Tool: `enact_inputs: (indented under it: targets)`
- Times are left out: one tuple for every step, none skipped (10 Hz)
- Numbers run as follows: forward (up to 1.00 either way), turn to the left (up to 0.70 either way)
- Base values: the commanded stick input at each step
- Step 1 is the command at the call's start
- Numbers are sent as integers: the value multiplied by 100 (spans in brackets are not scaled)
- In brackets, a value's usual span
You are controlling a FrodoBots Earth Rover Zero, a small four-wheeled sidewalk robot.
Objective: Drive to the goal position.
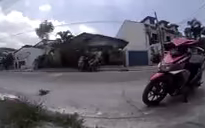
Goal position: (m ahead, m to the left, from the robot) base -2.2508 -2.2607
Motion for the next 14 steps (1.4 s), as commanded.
enact_inputs:
  targets:
    - [70, 0]
    - [69, 0]
    - [68, 0]
    - [67, 0]
    - [65, 0]
    - [4, 0]
    - [5, 0]
    - [4, 0]
    - [4, 0]
    - [4, 0]
    - [0, 0]
    - [0, -1]
    - [0, -9]
    - [0, -39]
